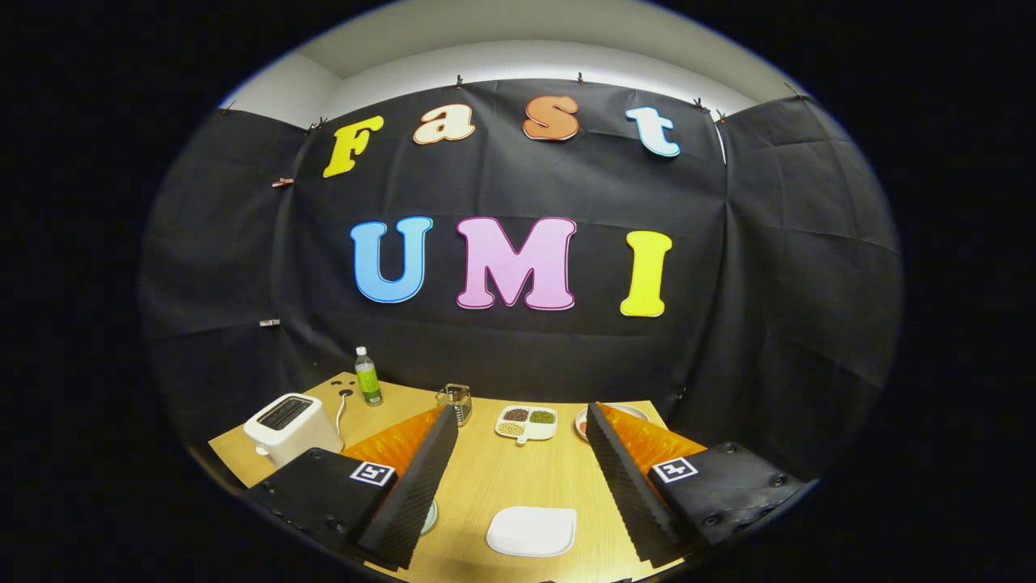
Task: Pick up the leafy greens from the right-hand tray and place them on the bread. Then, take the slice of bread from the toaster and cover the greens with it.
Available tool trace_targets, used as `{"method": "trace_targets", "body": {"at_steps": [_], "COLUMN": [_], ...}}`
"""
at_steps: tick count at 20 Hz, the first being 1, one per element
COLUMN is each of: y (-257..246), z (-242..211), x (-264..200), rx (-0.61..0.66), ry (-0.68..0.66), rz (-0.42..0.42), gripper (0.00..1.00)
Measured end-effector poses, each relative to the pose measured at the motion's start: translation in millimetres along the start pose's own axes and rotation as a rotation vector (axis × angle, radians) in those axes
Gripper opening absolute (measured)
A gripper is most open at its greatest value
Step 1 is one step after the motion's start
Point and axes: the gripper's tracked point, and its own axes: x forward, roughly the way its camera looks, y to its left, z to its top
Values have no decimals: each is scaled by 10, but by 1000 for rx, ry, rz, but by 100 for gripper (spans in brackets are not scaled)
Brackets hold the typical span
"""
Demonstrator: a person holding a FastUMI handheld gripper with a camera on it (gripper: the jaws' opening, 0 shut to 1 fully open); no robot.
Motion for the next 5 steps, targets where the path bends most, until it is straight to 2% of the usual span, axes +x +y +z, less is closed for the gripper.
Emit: {"method": "trace_targets", "body": {"at_steps": [5], "y": [91], "z": [-53], "x": [37], "rx": [-7], "ry": [17], "rz": [35], "gripper": [99]}}
